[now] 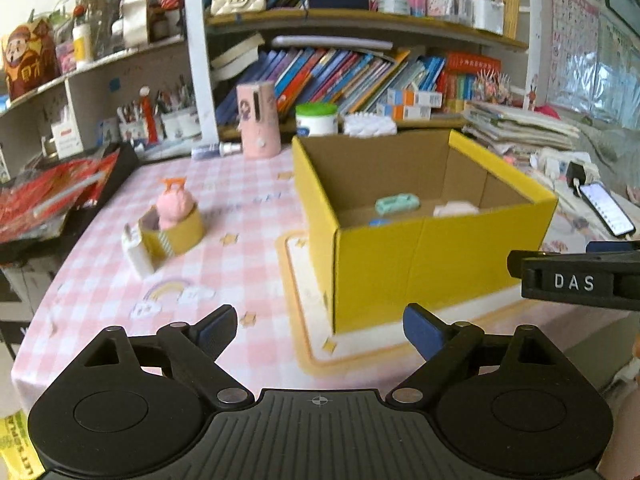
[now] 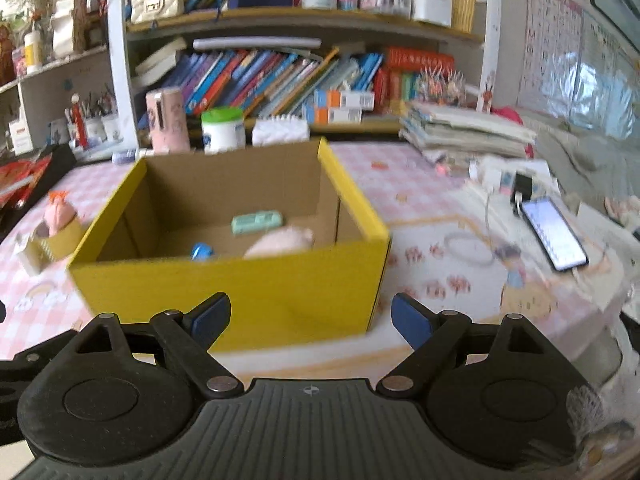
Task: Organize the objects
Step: 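Lift both open tools out of the box and back toward the tape roll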
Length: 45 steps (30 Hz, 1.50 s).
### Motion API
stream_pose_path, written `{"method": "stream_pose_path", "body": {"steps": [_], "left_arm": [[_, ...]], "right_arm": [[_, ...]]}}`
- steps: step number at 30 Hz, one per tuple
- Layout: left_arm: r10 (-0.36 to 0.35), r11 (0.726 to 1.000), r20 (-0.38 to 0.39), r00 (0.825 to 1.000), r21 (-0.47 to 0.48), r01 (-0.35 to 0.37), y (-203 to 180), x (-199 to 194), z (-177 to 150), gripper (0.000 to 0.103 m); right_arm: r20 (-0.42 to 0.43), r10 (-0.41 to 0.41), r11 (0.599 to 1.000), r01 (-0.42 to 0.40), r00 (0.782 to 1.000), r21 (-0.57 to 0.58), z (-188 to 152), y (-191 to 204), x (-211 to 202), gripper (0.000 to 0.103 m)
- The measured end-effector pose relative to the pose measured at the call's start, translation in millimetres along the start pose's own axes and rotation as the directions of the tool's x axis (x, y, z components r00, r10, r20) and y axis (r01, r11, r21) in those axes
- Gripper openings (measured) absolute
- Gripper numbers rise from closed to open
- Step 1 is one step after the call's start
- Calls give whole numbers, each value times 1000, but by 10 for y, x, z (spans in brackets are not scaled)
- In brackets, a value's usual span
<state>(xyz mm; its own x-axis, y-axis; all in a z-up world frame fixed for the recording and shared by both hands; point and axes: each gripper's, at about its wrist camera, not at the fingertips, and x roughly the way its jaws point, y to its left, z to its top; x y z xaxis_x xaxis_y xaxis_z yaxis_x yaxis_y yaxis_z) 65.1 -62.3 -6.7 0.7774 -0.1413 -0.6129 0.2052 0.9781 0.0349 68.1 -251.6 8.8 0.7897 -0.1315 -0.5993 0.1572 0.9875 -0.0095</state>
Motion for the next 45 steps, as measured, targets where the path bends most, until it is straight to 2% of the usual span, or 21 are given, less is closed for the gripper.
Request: {"method": "stream_pose_path", "body": {"steps": [11, 23, 32, 45], "left_arm": [[-4, 1000, -45, 999, -3, 4, 245, -248, -289, 92], [32, 999, -61, 998, -25, -33, 570, -490, -533, 93], [68, 997, -51, 996, -46, -70, 845, -631, -592, 93], [130, 987, -19, 991, -88, -131, 1281, -737, -576, 93]], "right_arm": [[-70, 47, 999, -48, 996, -7, -345, 325, -258, 91], [-108, 93, 995, -96, 990, -26, -557, 682, -417, 92], [-112, 141, 988, -148, 984, -50, -617, 993, -508, 92], [-103, 212, 970, -223, 972, -101, -532, 1509, -508, 92]]}}
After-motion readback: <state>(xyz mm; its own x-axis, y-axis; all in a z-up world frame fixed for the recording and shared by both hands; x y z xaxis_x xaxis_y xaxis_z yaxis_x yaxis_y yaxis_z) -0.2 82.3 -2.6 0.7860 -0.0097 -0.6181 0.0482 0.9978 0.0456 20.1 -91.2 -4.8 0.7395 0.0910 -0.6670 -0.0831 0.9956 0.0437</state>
